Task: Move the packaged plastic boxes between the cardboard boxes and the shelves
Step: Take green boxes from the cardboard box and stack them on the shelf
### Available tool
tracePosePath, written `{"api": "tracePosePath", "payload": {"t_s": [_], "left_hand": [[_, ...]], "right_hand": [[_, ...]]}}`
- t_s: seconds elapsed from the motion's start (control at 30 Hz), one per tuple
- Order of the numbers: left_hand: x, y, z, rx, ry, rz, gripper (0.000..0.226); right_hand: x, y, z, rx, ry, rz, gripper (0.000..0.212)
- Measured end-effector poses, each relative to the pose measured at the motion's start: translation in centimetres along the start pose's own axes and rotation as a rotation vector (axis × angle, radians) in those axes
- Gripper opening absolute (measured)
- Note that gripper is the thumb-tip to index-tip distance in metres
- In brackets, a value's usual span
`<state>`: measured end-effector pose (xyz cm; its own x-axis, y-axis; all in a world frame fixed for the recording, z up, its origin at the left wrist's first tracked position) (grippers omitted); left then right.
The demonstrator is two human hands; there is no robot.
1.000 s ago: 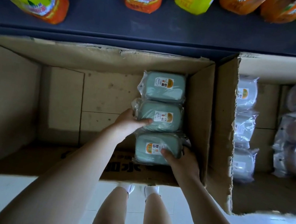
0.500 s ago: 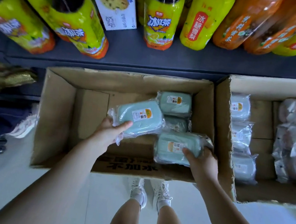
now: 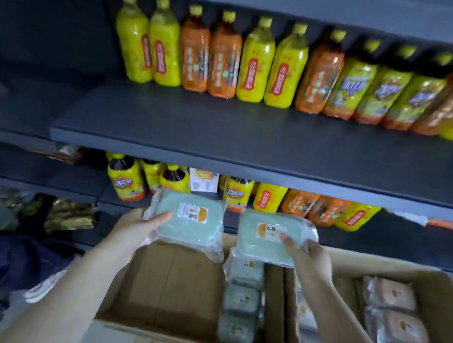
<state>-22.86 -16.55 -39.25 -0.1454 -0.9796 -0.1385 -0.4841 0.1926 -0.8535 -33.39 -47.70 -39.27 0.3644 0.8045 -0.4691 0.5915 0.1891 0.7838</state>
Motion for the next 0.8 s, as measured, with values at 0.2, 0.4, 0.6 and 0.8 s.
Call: {"api": "tracePosePath", "payload": {"t_s": [0.2,0.4,0.6,0.8], "left_hand": [[0.0,-7.1,-9.3,0.19,-0.033,-0.119,0.019],[-0.5,-14.6,-17.5,0.374,-0.109,-0.04,0.028],[-1.9,-21.9,-21.9,0.508,-0.152,-0.039,0.032],[-2.2,-28.0,-21.6,0.577,-0.134,-0.062,0.026]], "right_hand": [[-6.6,7.4,-5.6,-0.201,-0.02,0.119,0.035],[-12.4,14.1,-10.5,-0.359,-0.078,0.2,0.049],[-15.9,20.4,-14.2,-0.488,-0.081,0.27,0.06],[-16.4,26.1,-13.9,-0.59,-0.126,0.305,0.034]]}}
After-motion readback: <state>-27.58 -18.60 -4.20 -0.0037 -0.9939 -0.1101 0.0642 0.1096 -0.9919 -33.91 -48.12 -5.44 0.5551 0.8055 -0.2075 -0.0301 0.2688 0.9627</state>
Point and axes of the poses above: each hand's wrist, its own z-axis towards the middle knuckle, its own x-axis out of the palm, y = z × x, the point moved 4 cm from there along z, towards the middle knuckle, and after that the axes turned 3 degrees about y, right-handed, at the moved point
